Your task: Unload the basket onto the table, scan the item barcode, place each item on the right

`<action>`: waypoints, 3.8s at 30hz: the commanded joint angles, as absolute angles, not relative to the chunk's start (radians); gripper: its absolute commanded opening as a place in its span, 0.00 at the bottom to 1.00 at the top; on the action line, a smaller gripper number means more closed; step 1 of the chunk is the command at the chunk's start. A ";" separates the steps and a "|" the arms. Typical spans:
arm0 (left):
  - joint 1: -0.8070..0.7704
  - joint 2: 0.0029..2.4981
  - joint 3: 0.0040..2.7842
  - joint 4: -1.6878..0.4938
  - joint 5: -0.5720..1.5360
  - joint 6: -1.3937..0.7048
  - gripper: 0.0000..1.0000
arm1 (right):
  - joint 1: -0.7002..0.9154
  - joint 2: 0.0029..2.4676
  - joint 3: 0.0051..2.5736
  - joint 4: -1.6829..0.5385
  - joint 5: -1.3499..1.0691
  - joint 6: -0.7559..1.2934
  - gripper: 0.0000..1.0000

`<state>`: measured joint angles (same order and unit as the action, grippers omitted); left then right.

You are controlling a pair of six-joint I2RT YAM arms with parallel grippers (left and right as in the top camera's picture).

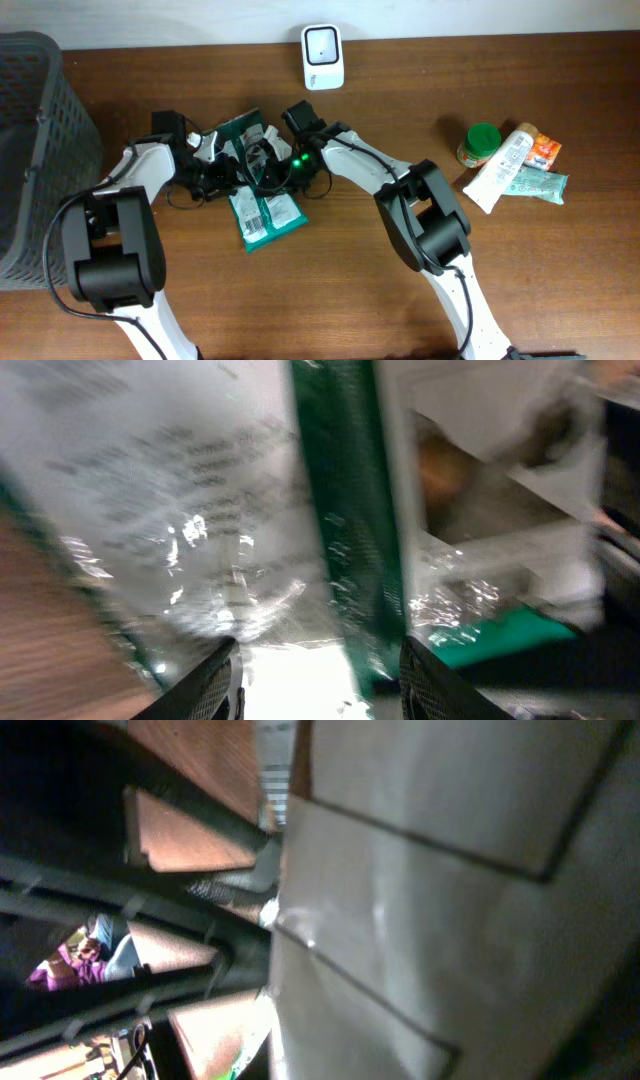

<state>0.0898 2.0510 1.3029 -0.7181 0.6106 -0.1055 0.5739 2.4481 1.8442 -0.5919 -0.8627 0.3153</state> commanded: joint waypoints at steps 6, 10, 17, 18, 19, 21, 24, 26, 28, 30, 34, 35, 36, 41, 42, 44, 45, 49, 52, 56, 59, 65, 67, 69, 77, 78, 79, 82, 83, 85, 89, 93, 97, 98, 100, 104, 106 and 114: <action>0.178 1.793 1.462 -0.800 0.426 -0.059 0.64 | 0.361 2.054 1.837 -0.791 -0.821 0.169 0.04; 0.189 1.782 1.462 -0.794 0.368 -0.059 0.72 | 0.257 1.770 1.837 -0.790 -0.667 0.061 0.04; 0.206 1.778 1.462 -0.755 0.221 -0.012 0.81 | 0.092 1.450 1.837 -0.675 -0.545 0.030 0.04; 0.215 1.768 1.462 -0.744 0.228 0.021 0.81 | 0.080 1.429 1.837 -0.671 -0.479 -0.004 0.04; 0.222 1.755 1.462 -0.737 0.253 0.058 0.82 | 0.078 1.420 1.837 -0.669 -0.430 -0.066 0.04; 0.233 1.741 1.462 -0.722 0.258 0.066 0.82 | 0.078 1.415 1.837 -0.667 -0.349 -0.133 0.04; 0.241 1.740 1.461 -0.729 0.257 0.066 0.99 | 0.080 1.419 1.836 -0.631 -0.327 -0.143 0.04; 0.241 1.740 1.461 -0.731 0.257 0.066 0.99 | 0.097 1.430 1.836 -0.603 -0.327 -0.143 0.04; 0.241 1.740 1.461 -0.730 0.257 0.066 0.99 | 0.122 1.442 1.837 -0.572 -0.322 -0.142 0.04; 0.241 1.740 1.461 -0.730 0.257 0.066 0.99 | 0.133 1.443 1.837 -0.472 -0.343 0.006 0.04; 0.241 1.740 1.461 -0.730 0.257 0.066 0.99 | 0.021 1.428 1.837 -0.414 -0.577 0.500 0.04; 0.241 1.740 1.461 -0.731 0.258 0.066 0.99 | -0.043 1.434 1.836 -0.448 -0.719 0.570 0.04; 0.241 1.740 1.461 -0.730 0.258 0.066 0.99 | -0.089 1.445 1.836 -0.479 -0.847 0.606 0.04; 0.241 1.740 1.461 -0.730 0.258 0.066 0.99 | -0.175 1.530 1.836 -0.649 -1.297 0.564 0.04; 0.241 1.740 1.461 -0.730 0.257 0.066 0.99 | -0.174 1.547 1.836 -0.671 -1.309 0.528 0.04; 0.241 1.740 1.461 -0.730 0.258 0.065 0.99 | -0.174 1.555 1.836 -0.670 -1.308 0.500 0.04; 0.241 1.740 1.461 -0.738 0.258 0.065 0.99 | -0.170 1.555 1.836 -0.671 -1.306 0.478 0.04; 0.242 1.716 1.554 -0.857 0.243 0.220 0.99 | -0.168 1.555 1.836 -0.726 -1.241 0.418 0.04; 0.254 1.712 1.847 -1.114 0.243 0.436 0.99 | -0.141 1.556 1.836 -0.762 -1.163 0.369 0.04; 0.258 1.712 2.063 -1.255 0.260 0.492 0.99 | -0.041 1.556 1.836 -0.770 -1.032 0.324 0.04; 0.258 1.712 2.071 -1.304 0.274 0.637 0.99 | 0.030 1.556 1.836 -0.772 -0.911 0.297 0.04; 0.298 1.712 2.070 -1.296 0.183 0.656 0.99 | 0.216 1.578 1.836 -0.756 -0.473 0.166 0.04; 0.298 1.712 2.070 -1.296 0.183 0.656 0.99 | 0.318 1.638 1.836 -0.676 -0.223 0.071 0.04; 0.298 1.712 2.070 -1.296 0.183 0.656 0.99 | 0.413 1.746 1.836 -0.517 0.024 -0.088 0.04; 0.298 1.712 2.070 -1.296 0.183 0.656 0.99 | 0.509 2.220 1.836 0.271 0.398 -0.883 0.04; 0.298 1.712 2.070 -1.296 0.183 0.656 0.99 | 0.508 2.249 1.836 0.336 0.397 -0.970 0.04; 0.298 1.712 2.070 -1.296 0.182 0.656 0.99 | 0.505 2.276 1.836 0.392 0.397 -1.025 0.04; 0.298 1.712 2.070 -1.296 0.182 0.656 0.99 | 0.497 2.336 1.836 0.432 0.297 -1.157 0.04; 0.298 1.712 2.070 -1.296 0.183 0.656 0.99 | 0.490 2.364 1.836 0.464 0.250 -1.206 0.04; 0.298 1.712 2.070 -1.296 0.183 0.656 0.99 | 0.480 2.399 1.836 0.499 0.192 -1.285 0.04; 0.298 1.712 2.070 -1.296 0.183 0.656 0.99 | 0.467 2.457 1.837 0.573 0.145 -1.391 0.04; 0.298 1.712 2.070 -1.296 0.183 0.656 0.99 | 0.464 2.460 1.836 0.558 0.130 -1.391 0.04; 0.298 1.712 2.070 -1.297 0.182 0.656 0.99 | 0.464 2.460 1.836 0.558 0.132 -1.391 0.04; 0.298 1.712 2.070 -1.297 0.183 0.656 0.99 | 0.464 2.460 1.836 0.558 0.141 -1.391 0.04; 0.298 1.712 2.070 -1.298 0.183 0.656 0.99 | 0.464 2.450 1.836 0.558 0.142 -1.390 0.04; 0.298 1.712 2.070 -1.298 0.183 0.656 0.99 | 0.464 2.318 1.836 0.546 0.202 -1.268 0.04; 0.298 1.712 2.070 -1.298 0.183 0.656 0.99 | 0.464 2.226 1.836 0.434 0.229 -1.199 0.04; 0.298 1.712 2.070 -1.300 0.183 0.656 0.99 | 0.449 1.658 1.836 -0.550 0.228 -0.267 0.04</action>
